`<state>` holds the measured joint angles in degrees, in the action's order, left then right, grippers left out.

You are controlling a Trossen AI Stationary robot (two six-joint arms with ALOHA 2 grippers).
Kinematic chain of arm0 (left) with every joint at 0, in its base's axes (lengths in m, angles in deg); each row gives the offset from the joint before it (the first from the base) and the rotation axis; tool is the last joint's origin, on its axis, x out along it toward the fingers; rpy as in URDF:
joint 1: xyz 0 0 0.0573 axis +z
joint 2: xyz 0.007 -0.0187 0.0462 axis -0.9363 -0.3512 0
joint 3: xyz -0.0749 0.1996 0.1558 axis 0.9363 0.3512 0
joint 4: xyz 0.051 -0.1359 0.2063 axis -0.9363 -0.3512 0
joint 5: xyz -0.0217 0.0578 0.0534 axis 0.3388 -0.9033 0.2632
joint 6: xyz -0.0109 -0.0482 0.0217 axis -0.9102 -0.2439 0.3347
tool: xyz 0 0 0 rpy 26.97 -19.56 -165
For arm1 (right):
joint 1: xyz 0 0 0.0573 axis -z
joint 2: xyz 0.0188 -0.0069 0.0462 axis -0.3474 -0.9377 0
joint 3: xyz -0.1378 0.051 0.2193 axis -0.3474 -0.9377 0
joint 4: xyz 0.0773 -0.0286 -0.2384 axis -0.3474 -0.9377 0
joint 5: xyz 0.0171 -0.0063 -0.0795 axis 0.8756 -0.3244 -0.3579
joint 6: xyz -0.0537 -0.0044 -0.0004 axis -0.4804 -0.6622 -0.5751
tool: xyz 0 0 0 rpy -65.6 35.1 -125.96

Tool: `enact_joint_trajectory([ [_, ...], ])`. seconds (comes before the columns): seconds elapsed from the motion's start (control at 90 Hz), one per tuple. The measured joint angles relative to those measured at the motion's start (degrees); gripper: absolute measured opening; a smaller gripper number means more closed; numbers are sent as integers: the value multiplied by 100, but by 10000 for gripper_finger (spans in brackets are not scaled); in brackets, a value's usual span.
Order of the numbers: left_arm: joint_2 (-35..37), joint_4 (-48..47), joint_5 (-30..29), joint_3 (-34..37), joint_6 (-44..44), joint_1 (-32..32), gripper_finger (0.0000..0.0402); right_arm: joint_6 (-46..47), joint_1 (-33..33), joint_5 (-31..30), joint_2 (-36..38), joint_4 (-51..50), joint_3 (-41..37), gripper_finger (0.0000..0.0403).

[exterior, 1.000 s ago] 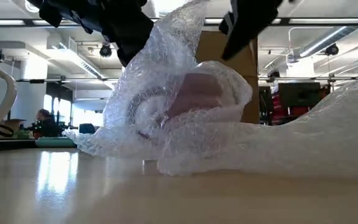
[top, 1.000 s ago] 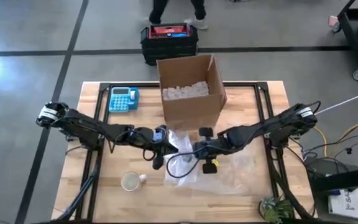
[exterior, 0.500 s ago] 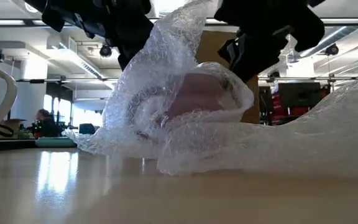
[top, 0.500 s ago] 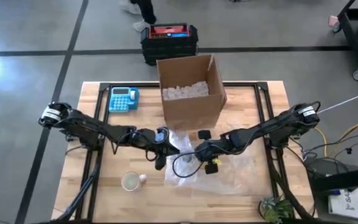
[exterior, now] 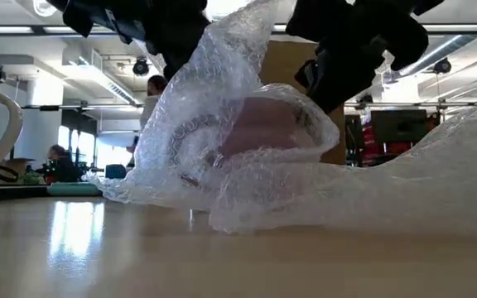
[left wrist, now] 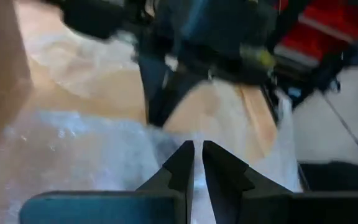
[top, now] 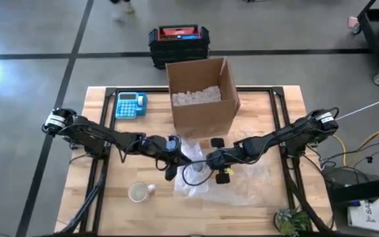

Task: Wrap mug
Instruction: Wrap the purple mug with bubble wrap

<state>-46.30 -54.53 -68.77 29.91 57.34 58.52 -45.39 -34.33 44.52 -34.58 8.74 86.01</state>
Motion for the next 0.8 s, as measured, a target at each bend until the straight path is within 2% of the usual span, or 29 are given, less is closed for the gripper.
enact_joint_trajectory([
  [0.189,-2,-1038,-19,-236,-4,-183,21,149,2,-71,-21,105,0,0],
  [0.422,7,-1118,-40,-261,143,-314,21,164,2,-136,-22,361,9,0],
  [0.6,-228,-542,-157,-128,397,-210,21,78,2,-151,-15,980,14,0],
  [0.8,-770,319,-188,-130,535,-5,21,-113,2,-151,-17,1032,338,0],
])
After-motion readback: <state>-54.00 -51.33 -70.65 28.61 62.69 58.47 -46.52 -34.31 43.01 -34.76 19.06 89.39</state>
